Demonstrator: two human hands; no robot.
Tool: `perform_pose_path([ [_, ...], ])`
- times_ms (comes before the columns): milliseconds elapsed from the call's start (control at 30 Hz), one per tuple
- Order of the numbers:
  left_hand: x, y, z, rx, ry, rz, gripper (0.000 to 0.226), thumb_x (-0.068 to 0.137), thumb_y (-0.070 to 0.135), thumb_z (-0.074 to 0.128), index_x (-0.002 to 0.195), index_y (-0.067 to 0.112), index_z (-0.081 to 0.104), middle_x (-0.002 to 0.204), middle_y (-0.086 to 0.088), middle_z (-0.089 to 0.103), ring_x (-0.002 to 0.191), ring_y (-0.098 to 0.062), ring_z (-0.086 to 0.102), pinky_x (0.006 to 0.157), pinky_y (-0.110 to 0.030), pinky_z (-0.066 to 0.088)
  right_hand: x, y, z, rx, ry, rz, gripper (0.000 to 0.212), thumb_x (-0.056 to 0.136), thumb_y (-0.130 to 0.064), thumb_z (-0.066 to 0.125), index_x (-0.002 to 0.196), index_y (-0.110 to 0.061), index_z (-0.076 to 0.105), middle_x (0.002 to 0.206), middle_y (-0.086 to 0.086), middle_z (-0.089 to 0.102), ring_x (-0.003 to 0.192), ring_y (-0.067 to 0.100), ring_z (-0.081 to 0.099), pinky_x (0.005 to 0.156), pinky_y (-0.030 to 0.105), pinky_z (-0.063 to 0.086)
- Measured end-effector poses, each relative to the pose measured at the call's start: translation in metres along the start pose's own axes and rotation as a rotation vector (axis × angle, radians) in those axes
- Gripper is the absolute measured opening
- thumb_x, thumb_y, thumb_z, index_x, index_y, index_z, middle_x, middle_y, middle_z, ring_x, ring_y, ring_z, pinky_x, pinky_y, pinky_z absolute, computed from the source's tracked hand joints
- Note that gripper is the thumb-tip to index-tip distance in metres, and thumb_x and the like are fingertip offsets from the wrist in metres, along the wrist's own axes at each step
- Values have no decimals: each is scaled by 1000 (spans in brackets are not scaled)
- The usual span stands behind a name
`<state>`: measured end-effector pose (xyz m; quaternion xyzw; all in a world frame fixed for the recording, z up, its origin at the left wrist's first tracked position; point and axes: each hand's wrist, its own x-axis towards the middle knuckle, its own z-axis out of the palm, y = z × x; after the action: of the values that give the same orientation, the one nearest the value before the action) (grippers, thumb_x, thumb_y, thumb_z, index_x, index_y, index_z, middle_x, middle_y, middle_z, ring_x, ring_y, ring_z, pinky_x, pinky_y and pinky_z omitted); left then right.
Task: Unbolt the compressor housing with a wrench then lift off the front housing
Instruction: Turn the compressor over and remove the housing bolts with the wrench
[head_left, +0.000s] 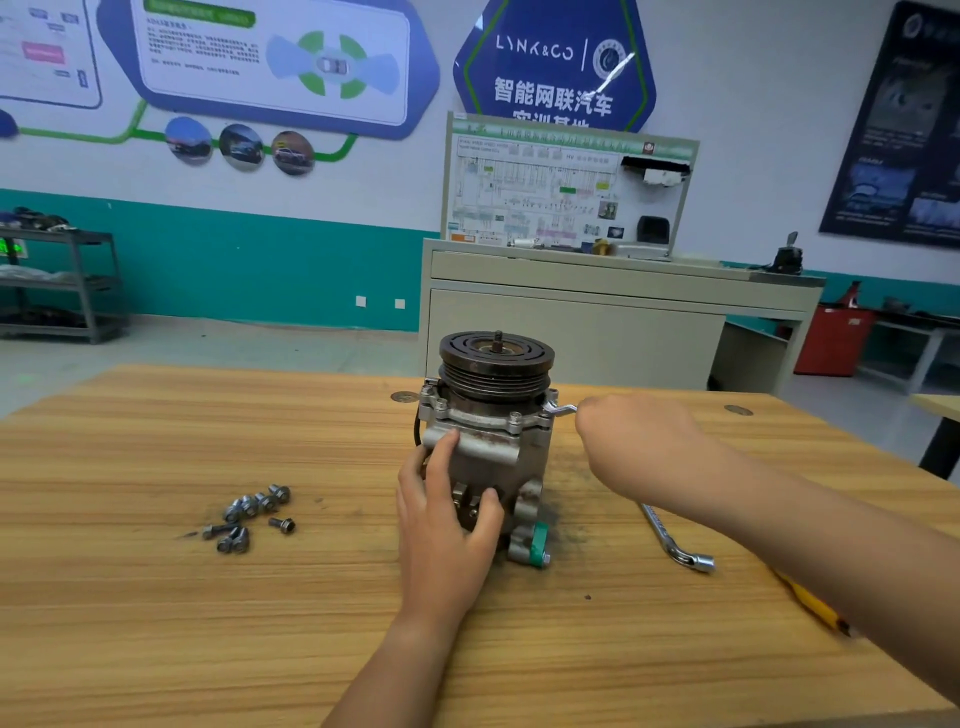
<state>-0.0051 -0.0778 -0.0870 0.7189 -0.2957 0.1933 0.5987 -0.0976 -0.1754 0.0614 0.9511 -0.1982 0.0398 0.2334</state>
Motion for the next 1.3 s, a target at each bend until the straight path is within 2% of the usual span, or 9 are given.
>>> perform_pose_path([
  [267, 2, 0, 2, -24, 11, -25, 63, 81, 14, 65, 136, 29, 38, 138, -4, 31, 124, -18, 34, 98, -37, 37, 11, 2, -13, -368, -42, -228, 17, 90, -2, 43, 95, -13, 54, 72, -3, 40, 58, 17, 41, 40, 26, 24],
  [467, 2, 2, 2, -52, 20, -17, 66, 81, 13, 65, 129, 44, 33, 138, -4, 31, 125, -21, 35, 101, -45, 39, 15, 20, -17, -342, -73, -306, 13, 92, -5, 34, 100, -11, 42, 60, -1, 31, 47, 12, 30, 41, 24, 25],
  [567, 2, 3, 2, -49, 6, -27, 68, 81, 15, 64, 125, 50, 27, 139, -2, 29, 126, -20, 34, 101, -47, 39, 28, 24, -11, -326, -82, -234, 21, 92, -1, 39, 111, -6, 46, 71, 2, 46, 55, 15, 39, 47, 24, 33],
  [667, 2, 2, 3, -52, 5, -33, 63, 81, 15, 64, 132, 39, 36, 139, -3, 30, 125, -20, 33, 101, -49, 38, 49, 18, 2, -238, 34, -124, 24, 91, 4, 41, 111, -5, 49, 102, 9, 61, 85, 27, 57, 66, 32, 39],
  [800, 3, 0, 3, -33, -6, -53, 63, 81, 15, 65, 136, 30, 37, 139, -4, 29, 126, -21, 33, 101, -49, 38, 66, 18, 29, -114, 275, -159, 29, 89, 4, 39, 115, -6, 48, 114, 13, 57, 106, 27, 52, 85, 32, 37],
  [933, 2, -1, 1, -36, -8, -38, 63, 81, 16, 64, 135, 32, 36, 135, 3, 28, 123, -17, 32, 99, -42, 40, 66, 27, 42, 277, 461, 27, 26, 96, -7, 36, 118, -6, 49, 104, 13, 62, 93, 29, 56, 70, 30, 34],
  [1067, 4, -1, 4, -33, 1, -26, 61, 81, 18, 64, 134, 33, 37, 127, 13, 23, 121, -12, 31, 93, -32, 36, 47, 34, 25, 856, 556, 232, 24, 100, -23, 35, 109, -8, 52, 79, 8, 58, 72, 27, 59, 65, 44, 48],
  [1133, 5, -2, 4, -39, 9, -17, 61, 81, 17, 65, 132, 35, 37, 129, 11, 25, 120, -11, 30, 92, -31, 35, 29, 34, 17, 737, 485, 204, 20, 99, -23, 36, 101, -11, 52, 68, 1, 51, 61, 20, 52, 49, 33, 38],
  [1300, 4, -2, 3, -34, 3, -18, 61, 80, 18, 64, 134, 33, 38, 127, 13, 24, 121, -12, 32, 93, -31, 36, -4, 15, 14, 196, 173, 137, 12, 94, -11, 39, 86, -16, 45, 64, -2, 42, 55, 13, 41, 45, 26, 29],
])
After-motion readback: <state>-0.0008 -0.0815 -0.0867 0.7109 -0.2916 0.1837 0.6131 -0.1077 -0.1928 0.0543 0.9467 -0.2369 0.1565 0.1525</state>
